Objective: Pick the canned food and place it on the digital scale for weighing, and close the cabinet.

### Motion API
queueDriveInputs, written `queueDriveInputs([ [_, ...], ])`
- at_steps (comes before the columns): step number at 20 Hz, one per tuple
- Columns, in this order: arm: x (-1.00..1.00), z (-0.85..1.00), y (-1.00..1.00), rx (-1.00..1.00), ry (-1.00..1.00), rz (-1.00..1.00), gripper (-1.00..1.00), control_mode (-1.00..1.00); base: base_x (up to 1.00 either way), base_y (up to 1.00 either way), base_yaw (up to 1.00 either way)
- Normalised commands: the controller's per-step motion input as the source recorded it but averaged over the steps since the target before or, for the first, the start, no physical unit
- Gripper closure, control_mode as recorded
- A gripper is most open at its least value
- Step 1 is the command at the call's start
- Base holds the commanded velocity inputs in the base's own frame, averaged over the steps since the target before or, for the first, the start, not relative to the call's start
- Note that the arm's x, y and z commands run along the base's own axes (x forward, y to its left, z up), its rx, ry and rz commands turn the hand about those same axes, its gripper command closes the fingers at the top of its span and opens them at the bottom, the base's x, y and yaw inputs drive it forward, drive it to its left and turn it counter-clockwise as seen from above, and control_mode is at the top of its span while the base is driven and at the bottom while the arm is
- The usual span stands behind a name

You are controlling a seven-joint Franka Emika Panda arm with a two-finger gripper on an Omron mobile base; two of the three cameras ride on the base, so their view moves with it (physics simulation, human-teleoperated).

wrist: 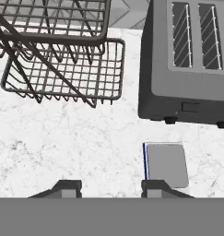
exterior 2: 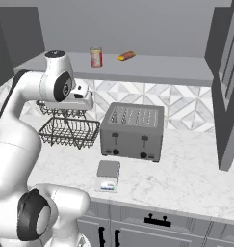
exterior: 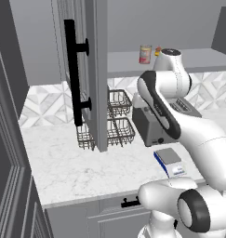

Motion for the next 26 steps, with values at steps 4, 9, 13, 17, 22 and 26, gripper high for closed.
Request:
queueDriveInputs([
  [4, -0.40, 0.00, 0.00, 0.00, -0.12, 0.00, -1.00, -1.00, 0.00, 0.00, 0.00],
  [9, -0.45, 0.17, -0.12, 0.00, -0.19, -0.01, -1.00, -1.00, 0.00, 0.00, 0.00],
  [13, -0.34, 0.64, -0.24, 0.00, -0.29, 0.00, -1.00, -1.00, 0.00, 0.00, 0.00],
  [17, -0.28, 0.66, -0.13, 0.01, -0.31, 0.00, -1.00, -1.00, 0.00, 0.00, 0.00],
  [22, -0.12, 0.53, -0.02, 0.00, -0.18, 0.00, -1.00, -1.00, 0.00, 0.00, 0.00],
  [26, -0.06, 0.64, 0.00, 0.00, -0.11, 0.00, -1.00, -1.00, 0.00, 0.00, 0.00],
])
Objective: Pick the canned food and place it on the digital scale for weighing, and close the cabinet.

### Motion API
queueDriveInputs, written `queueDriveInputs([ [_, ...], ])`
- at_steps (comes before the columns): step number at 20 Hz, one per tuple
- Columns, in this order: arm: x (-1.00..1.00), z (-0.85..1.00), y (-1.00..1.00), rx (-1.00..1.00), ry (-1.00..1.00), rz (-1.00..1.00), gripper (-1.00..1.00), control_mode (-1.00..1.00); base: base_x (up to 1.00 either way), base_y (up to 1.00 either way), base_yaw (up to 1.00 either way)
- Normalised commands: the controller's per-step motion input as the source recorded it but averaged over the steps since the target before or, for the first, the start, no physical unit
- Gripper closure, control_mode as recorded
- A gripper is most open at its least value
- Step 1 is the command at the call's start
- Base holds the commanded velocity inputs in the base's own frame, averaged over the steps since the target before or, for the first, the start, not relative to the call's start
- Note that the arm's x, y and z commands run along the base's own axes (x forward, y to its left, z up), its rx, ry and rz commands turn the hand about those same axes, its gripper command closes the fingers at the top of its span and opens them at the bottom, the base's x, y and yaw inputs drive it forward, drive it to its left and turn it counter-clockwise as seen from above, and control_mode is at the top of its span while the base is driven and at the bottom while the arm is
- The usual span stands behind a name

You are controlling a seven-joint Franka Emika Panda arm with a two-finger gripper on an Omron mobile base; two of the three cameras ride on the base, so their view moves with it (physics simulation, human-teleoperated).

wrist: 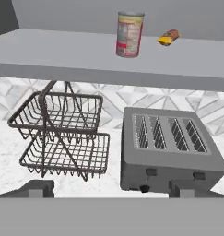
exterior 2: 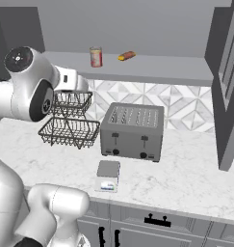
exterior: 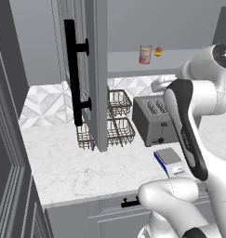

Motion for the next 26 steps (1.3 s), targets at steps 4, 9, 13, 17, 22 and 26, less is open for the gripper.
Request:
queueDriveInputs([
  [4, -0.07, 0.69, -0.04, 0.00, -0.12, 0.00, -1.00, -1.00, 0.00, 0.00, 0.00],
  [9, 0.00, 0.45, -0.03, 0.00, -0.12, 0.00, -1.00, -1.00, 0.00, 0.00, 0.00],
  [13, 0.19, 0.10, 0.00, 0.00, -0.23, 0.00, -1.00, -1.00, 0.00, 0.00, 0.00],
  [17, 0.30, 0.00, -0.06, 0.01, -0.28, 0.00, -1.00, -1.00, 0.00, 0.00, 0.00],
  [22, 0.38, 0.00, -0.06, 0.01, -0.02, 0.00, -1.00, -1.00, 0.00, 0.00, 0.00],
  [26, 0.38, 0.00, -0.01, 0.00, 0.01, 0.00, -1.00, -1.00, 0.00, 0.00, 0.00],
])
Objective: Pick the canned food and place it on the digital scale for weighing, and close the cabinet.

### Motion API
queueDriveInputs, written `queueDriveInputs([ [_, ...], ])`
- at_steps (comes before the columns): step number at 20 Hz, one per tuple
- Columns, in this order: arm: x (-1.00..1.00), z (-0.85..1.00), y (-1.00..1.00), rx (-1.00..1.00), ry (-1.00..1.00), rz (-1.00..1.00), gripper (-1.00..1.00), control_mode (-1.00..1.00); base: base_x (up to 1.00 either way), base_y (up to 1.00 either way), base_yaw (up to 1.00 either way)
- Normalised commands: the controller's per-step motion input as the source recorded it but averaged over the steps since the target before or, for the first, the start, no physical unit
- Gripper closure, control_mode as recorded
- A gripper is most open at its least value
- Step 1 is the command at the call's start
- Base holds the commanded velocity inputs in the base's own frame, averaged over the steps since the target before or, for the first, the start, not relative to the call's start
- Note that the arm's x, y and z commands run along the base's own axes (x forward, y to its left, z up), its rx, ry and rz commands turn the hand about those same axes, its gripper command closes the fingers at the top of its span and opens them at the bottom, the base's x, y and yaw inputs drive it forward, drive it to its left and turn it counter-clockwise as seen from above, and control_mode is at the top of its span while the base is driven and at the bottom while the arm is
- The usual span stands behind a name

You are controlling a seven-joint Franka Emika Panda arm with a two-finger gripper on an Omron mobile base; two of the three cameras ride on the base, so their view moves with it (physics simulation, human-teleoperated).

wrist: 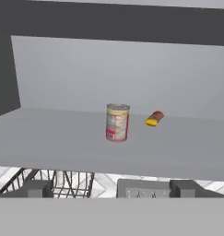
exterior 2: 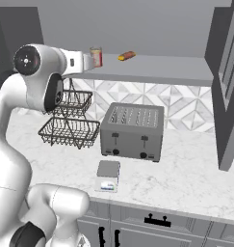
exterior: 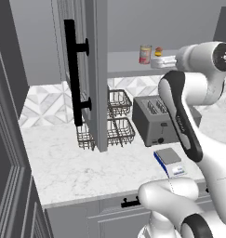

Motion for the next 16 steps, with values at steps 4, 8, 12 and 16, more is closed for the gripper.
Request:
queueDriveInputs([
  [4, 0.36, -0.03, 0.00, 0.00, 0.00, 0.00, -1.00, -1.00, 0.00, 0.00, 0.00],
  [8, 0.36, 0.00, 0.00, 0.00, 0.00, 0.00, -1.00, -1.00, 0.00, 0.00, 0.00],
  [12, 0.45, 0.00, 0.00, 0.00, 0.00, 0.00, -1.00, -1.00, 0.00, 0.00, 0.00],
  [16, 0.46, 0.00, 0.00, 0.00, 0.00, 0.00, -1.00, -1.00, 0.00, 0.00, 0.00],
])
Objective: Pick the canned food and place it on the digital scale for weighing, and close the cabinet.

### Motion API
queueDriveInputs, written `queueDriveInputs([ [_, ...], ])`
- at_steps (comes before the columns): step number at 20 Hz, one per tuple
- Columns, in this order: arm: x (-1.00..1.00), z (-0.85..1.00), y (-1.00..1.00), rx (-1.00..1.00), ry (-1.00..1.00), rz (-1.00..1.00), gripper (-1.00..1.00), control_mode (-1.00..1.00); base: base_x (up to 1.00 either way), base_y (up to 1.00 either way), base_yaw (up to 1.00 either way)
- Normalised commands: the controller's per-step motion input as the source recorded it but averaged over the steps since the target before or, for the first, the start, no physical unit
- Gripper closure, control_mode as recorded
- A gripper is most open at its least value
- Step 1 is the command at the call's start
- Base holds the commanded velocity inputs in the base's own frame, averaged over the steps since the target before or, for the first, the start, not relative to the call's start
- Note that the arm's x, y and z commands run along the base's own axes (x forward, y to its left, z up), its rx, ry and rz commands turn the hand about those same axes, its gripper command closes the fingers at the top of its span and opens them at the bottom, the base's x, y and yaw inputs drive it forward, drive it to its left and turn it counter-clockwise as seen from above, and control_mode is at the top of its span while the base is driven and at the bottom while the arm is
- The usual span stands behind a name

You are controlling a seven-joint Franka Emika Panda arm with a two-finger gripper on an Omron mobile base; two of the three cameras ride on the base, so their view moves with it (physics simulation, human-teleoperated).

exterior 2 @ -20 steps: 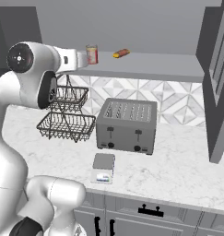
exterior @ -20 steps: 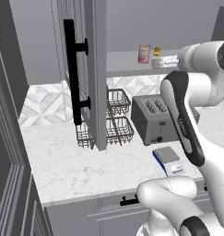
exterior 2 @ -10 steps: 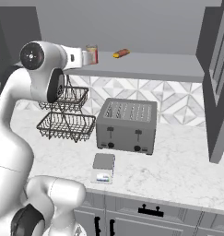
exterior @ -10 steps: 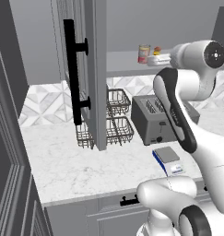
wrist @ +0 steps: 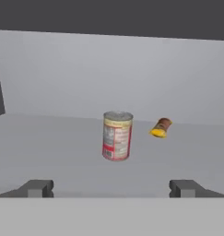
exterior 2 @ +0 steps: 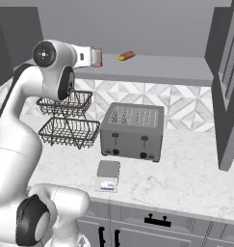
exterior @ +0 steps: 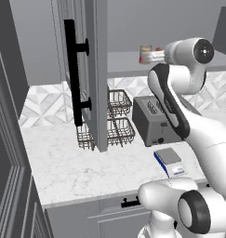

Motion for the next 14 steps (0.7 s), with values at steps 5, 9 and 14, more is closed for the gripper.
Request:
queueDriveInputs([
  [5, 0.49, 0.00, 0.00, 0.00, 0.00, 0.00, -1.00, -1.00, 0.00, 0.00, 0.00],
  [9, 0.51, 0.00, 0.00, 0.00, -0.01, 0.00, -1.00, -1.00, 0.00, 0.00, 0.00],
  [14, 0.53, 0.00, 0.00, 0.00, 0.00, 0.00, -1.00, -1.00, 0.00, 0.00, 0.00],
])
